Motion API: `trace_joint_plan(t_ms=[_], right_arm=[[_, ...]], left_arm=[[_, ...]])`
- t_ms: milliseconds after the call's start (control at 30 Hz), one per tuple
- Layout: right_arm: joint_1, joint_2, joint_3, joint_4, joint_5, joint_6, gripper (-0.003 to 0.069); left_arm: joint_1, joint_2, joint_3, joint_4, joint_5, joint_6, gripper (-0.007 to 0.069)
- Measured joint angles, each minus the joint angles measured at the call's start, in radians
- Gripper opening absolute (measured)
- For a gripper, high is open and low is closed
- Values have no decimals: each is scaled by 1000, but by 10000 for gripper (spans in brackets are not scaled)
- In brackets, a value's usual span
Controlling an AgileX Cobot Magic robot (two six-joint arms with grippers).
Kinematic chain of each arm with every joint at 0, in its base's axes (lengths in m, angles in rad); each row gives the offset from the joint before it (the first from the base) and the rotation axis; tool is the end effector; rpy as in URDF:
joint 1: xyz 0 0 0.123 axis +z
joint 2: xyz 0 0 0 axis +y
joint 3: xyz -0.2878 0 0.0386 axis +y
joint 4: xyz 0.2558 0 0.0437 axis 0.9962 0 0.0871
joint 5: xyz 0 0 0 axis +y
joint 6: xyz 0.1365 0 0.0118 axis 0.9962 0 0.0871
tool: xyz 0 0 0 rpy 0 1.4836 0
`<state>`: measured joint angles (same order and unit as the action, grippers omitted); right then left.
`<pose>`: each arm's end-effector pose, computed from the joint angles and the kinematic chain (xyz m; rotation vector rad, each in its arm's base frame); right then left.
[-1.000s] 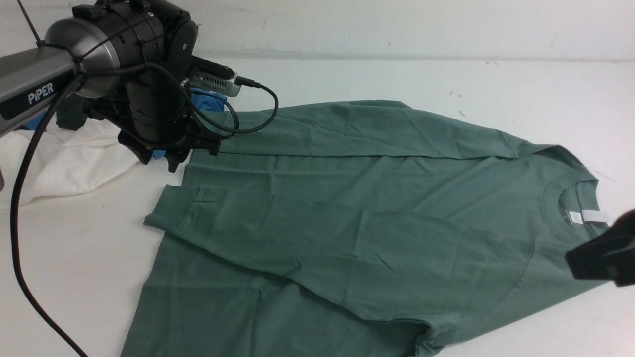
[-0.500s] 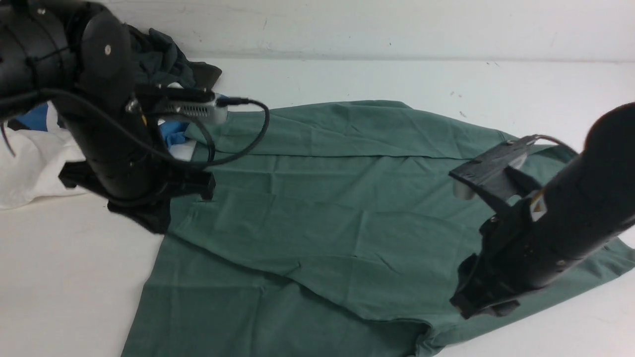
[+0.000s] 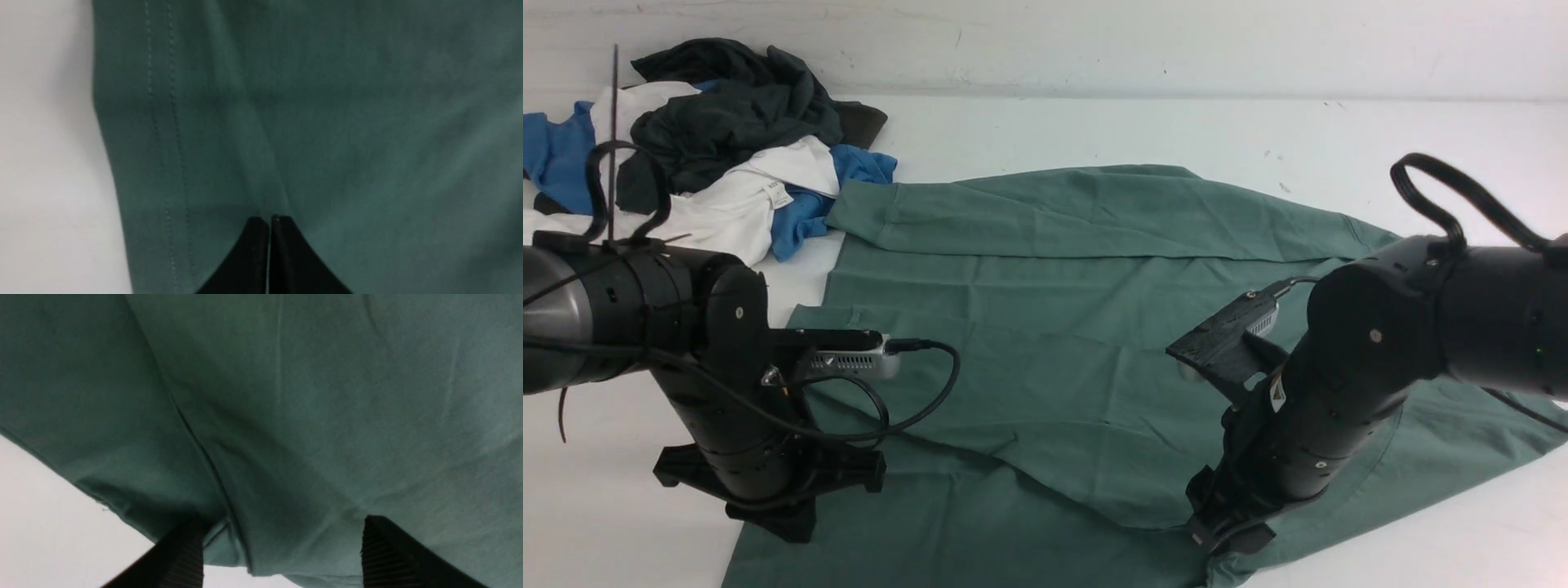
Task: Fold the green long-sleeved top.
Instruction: Use the left arm to drag and place the cuff at the centered position on the left edge of the fabric
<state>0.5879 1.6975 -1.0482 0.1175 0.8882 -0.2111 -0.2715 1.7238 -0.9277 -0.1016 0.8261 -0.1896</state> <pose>0.2607 0.1887 0.1483 -1.0842 2.8360 0.1770 0.2837 -0.0896 0.1128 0.0224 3.1214 -0.1282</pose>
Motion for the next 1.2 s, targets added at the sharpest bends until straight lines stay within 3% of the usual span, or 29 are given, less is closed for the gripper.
trace_joint_plan(t_ms=[167, 300, 367, 400, 433, 500, 1000, 1200], right_arm=[[8, 4, -1, -10, -8, 10, 461], [8, 34, -1, -60, -19, 46, 370], [8, 51, -1, -74, -18, 69, 244], [8, 52, -1, -73, -18, 72, 233], [8, 55, -1, -77, -16, 76, 146], [9, 55, -1, -83, -2, 79, 42], [9, -67, -1, -88, 265, 258, 13], [9, -68, 6, -74, 292, 294, 13]], left_arm=[[0, 26, -1, 0, -9, 0, -4], [0, 33, -5, -1, -8, 0, -4], [0, 35, -6, -1, -7, 0, -4], [0, 35, -6, -1, -7, 0, -4], [0, 35, -7, -1, -7, 0, -4], [0, 35, -7, -1, -7, 0, -4], [0, 37, -7, -1, -8, 0, -4], [0, 37, -9, -2, -3, 0, -4]])
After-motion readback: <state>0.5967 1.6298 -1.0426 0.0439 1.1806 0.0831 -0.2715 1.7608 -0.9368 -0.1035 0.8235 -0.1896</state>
